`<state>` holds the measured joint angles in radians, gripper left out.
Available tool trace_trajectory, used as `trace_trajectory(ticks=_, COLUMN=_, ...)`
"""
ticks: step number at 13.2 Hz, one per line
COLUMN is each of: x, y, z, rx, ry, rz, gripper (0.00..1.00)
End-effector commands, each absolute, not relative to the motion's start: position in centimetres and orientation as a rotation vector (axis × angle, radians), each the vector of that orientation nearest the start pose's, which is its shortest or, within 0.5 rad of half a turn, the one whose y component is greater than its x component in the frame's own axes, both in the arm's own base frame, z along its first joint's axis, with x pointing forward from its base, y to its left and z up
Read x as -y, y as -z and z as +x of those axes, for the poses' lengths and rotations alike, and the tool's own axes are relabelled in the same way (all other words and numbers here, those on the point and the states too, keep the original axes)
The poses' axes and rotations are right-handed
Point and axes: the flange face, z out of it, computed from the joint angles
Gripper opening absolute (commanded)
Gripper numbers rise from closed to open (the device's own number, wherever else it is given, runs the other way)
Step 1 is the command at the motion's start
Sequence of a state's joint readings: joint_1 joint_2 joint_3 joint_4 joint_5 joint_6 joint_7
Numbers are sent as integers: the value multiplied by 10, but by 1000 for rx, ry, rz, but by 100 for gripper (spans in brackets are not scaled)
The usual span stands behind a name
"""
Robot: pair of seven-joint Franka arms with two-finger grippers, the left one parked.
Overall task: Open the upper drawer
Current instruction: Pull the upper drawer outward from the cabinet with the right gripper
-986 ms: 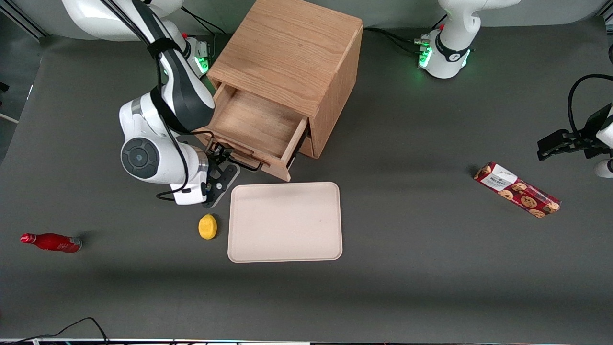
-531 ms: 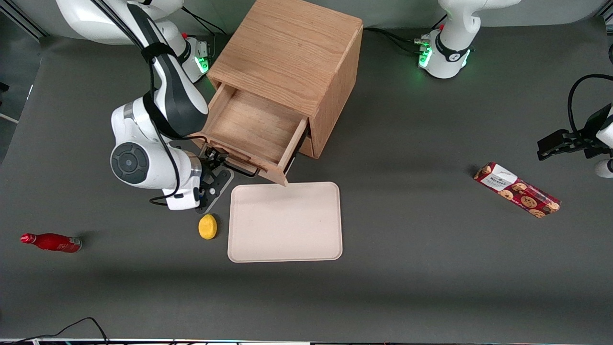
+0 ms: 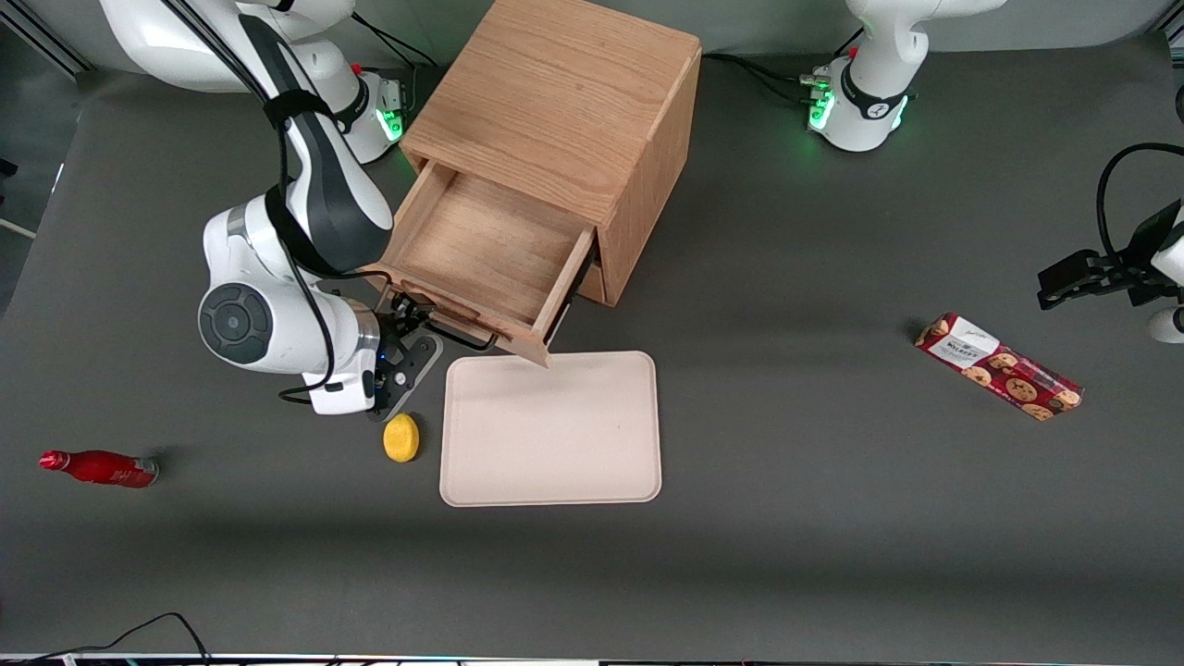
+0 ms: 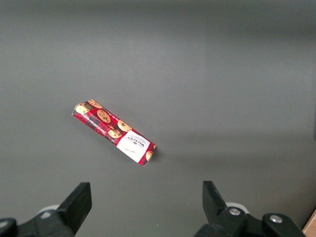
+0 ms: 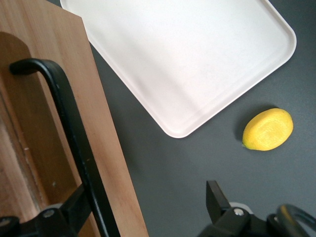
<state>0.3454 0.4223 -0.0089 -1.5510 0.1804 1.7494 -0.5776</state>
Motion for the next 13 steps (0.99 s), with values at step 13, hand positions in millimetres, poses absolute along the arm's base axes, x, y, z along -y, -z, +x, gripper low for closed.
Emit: trace_trajectory(ticks=13, x=-239, y=-386, z=650, rx=1267, ry=-223, rz=-2656, gripper=100)
